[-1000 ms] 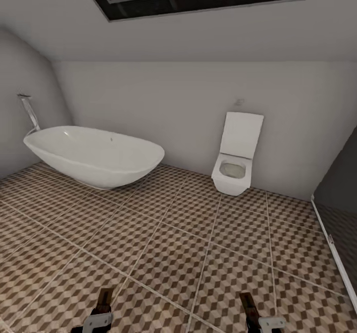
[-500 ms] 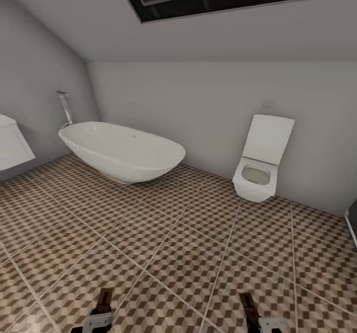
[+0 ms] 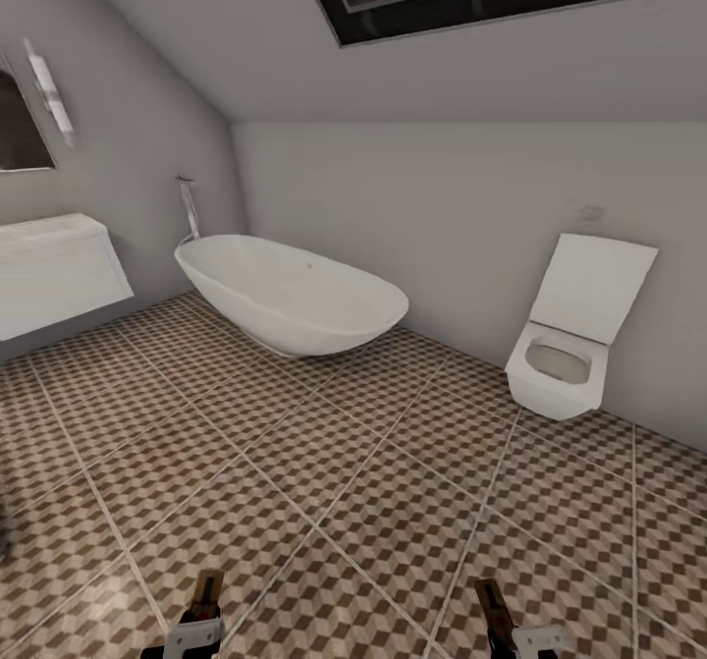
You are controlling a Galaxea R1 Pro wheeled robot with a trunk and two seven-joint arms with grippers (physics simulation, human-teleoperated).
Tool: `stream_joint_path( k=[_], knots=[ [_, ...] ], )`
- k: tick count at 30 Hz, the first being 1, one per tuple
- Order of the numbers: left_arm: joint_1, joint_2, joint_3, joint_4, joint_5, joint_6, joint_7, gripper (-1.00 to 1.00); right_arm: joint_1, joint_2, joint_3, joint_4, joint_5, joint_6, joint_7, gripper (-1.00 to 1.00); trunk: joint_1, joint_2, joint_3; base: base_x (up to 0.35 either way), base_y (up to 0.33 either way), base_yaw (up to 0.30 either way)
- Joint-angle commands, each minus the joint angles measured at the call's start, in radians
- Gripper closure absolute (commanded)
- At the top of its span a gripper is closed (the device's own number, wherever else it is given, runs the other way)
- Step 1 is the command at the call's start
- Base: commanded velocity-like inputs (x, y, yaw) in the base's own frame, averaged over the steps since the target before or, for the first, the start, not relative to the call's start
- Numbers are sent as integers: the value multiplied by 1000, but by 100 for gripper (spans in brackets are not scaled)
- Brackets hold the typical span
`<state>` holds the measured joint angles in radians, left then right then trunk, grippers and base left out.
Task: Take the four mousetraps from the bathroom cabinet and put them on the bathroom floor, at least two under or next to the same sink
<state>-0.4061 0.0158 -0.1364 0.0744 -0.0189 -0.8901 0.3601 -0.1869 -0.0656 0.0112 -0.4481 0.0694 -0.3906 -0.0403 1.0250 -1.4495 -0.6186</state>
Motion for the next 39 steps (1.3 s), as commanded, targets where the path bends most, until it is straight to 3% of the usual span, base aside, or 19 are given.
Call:
stream_joint_path(
  k=[1, 23, 39],
  knots=[
    [-2, 0, -8, 4, -4, -3, 12, 100, 0, 0, 1, 0, 7, -2, -4, 100, 0, -1, -1, 0, 0, 288],
    [-2, 0, -8, 4, -4, -3, 13, 100, 0, 0, 1, 0, 7, -2, -4, 100, 0, -1, -1, 17, 0, 288],
    [-2, 0, -8, 4, -4, -3, 13, 100, 0, 0, 2, 0, 7, -2, -4, 100, 0, -1, -1, 257, -66, 288]
  ],
)
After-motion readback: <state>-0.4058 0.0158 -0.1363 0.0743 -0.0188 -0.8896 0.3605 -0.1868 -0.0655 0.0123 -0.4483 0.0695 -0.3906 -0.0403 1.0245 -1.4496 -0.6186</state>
